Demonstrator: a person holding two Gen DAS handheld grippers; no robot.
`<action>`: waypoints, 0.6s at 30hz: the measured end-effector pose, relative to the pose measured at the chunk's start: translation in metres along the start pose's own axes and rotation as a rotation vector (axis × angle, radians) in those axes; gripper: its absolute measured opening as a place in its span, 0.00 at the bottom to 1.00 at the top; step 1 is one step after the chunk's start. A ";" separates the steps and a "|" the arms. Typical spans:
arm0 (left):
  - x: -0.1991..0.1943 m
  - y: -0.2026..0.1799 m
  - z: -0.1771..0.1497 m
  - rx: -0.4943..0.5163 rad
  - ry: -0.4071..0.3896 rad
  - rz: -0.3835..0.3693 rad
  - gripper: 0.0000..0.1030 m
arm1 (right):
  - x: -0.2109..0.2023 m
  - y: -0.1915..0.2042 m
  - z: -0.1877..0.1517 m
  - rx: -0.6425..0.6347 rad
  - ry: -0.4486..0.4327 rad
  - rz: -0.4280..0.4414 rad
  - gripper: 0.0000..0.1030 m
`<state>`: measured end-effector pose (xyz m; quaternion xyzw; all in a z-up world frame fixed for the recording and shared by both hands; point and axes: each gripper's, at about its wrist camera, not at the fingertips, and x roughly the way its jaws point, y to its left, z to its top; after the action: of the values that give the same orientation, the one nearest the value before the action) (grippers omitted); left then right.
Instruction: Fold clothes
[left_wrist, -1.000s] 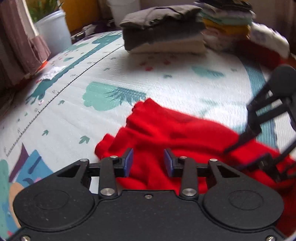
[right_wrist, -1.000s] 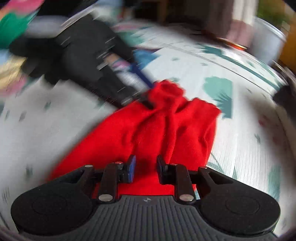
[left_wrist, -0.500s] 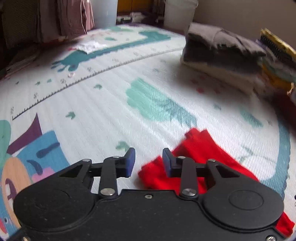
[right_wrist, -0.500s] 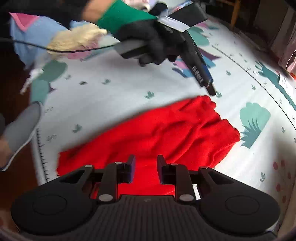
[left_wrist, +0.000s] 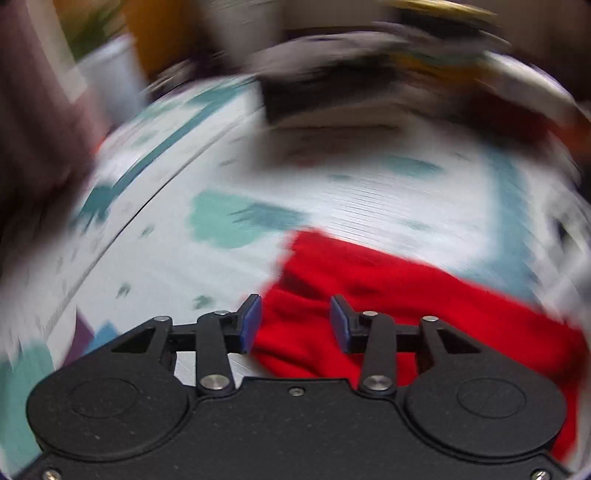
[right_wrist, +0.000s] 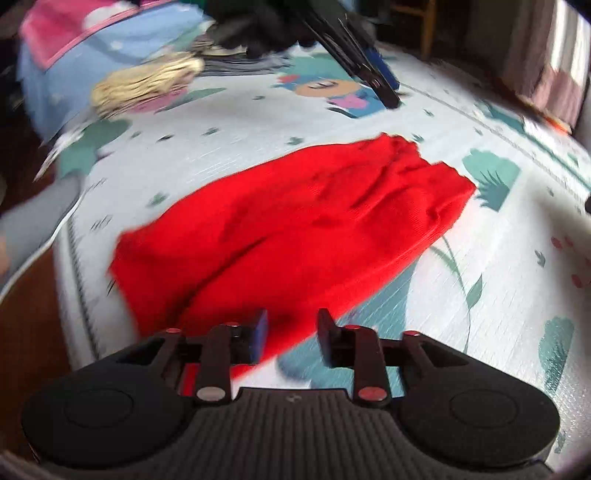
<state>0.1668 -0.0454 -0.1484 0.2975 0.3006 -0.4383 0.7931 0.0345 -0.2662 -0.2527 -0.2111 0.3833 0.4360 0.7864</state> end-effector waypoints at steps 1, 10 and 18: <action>-0.014 -0.020 -0.008 0.018 -0.011 -0.044 0.38 | -0.004 0.007 -0.006 -0.030 -0.003 0.004 0.36; -0.016 -0.132 -0.074 -0.153 0.120 -0.302 0.34 | 0.002 0.037 0.009 -0.079 -0.079 0.006 0.33; -0.036 -0.119 -0.089 -0.049 0.061 -0.360 0.44 | 0.016 0.037 0.019 -0.097 -0.033 0.068 0.34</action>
<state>0.0282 -0.0134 -0.2041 0.2328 0.3834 -0.5563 0.6995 0.0161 -0.2256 -0.2537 -0.2286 0.3558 0.4839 0.7661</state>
